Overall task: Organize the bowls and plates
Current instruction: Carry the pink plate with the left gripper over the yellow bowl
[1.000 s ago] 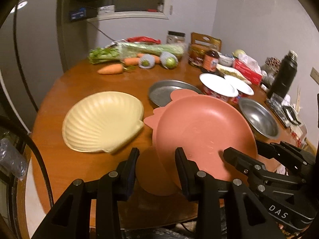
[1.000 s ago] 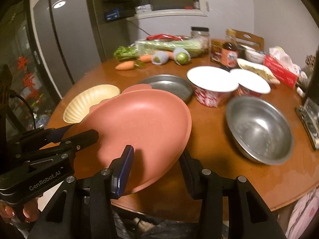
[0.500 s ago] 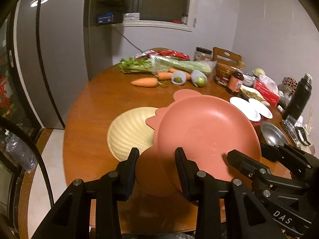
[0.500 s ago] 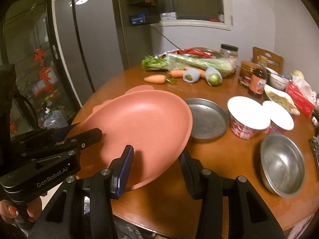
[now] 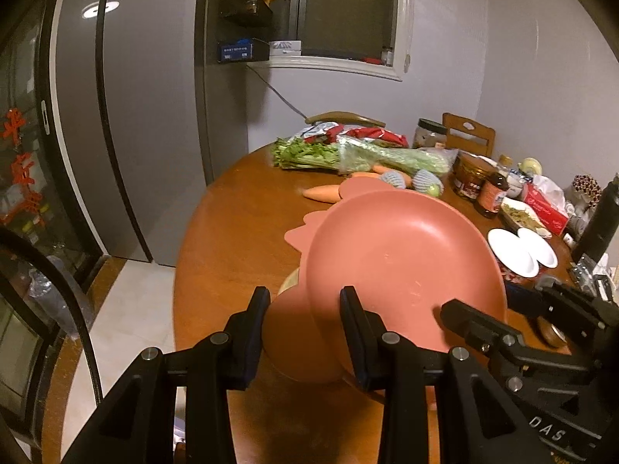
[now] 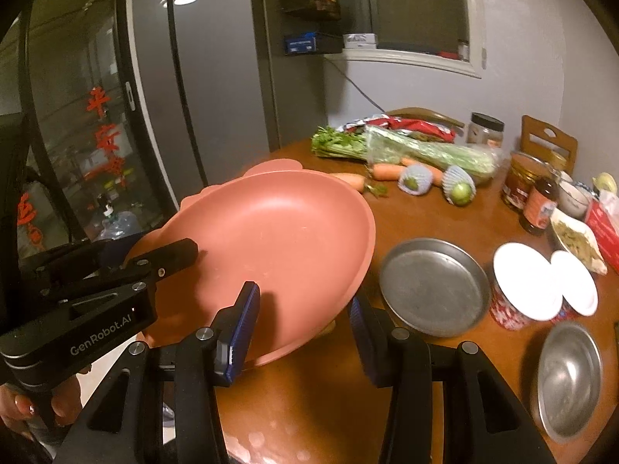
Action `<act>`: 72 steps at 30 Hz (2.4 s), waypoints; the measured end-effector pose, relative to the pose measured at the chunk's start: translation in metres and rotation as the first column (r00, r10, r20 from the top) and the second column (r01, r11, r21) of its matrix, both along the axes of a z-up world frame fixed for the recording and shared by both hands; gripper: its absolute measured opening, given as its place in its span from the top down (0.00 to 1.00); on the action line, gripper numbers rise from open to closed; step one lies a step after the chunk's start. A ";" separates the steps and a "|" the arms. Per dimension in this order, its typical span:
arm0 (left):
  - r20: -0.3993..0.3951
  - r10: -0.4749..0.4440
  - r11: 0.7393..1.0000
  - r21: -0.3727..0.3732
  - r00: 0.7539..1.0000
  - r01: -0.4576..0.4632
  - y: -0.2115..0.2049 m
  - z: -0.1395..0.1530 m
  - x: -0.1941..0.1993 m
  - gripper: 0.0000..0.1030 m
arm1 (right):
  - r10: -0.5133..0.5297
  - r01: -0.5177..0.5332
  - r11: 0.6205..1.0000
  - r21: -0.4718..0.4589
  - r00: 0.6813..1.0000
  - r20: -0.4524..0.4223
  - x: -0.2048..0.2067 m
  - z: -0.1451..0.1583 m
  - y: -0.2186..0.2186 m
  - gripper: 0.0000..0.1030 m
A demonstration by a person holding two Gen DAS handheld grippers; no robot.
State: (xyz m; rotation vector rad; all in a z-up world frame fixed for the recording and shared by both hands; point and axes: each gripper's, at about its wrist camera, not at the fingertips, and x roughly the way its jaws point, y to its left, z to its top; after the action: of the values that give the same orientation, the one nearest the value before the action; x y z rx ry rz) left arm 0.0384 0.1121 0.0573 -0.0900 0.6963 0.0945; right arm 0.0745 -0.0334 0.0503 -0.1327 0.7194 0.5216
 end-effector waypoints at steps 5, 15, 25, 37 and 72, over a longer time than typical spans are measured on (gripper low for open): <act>-0.009 0.014 1.000 -0.006 1.000 -0.014 0.010 -0.003 0.011 0.64 | 0.024 -0.024 1.000 -0.003 1.000 0.000 0.015 0.002 0.012 0.53; -0.058 0.023 1.000 -0.009 0.998 -0.024 0.021 -0.029 0.027 0.64 | 0.021 -0.021 1.000 0.000 0.997 -0.069 0.037 -0.030 0.023 0.53; -0.112 0.025 1.000 -0.005 0.993 -0.025 0.019 -0.056 0.042 0.64 | 0.009 -0.010 1.000 -0.011 0.994 -0.105 0.046 -0.055 0.022 0.53; -0.138 0.027 1.000 0.011 0.990 -0.026 0.019 -0.069 0.049 0.64 | -0.002 -0.002 1.000 -0.028 0.992 -0.127 0.052 -0.073 0.024 0.53; -0.147 0.058 0.998 0.043 0.987 -0.052 0.017 -0.072 0.040 0.62 | -0.044 0.041 0.999 -0.025 0.994 -0.102 0.055 -0.077 0.022 0.52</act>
State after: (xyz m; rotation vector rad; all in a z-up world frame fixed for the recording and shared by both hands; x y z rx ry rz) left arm 0.0789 0.1291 -0.0151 -0.0656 0.8405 0.1686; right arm 0.1298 -0.0115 -0.0268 -0.1118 0.8272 0.4825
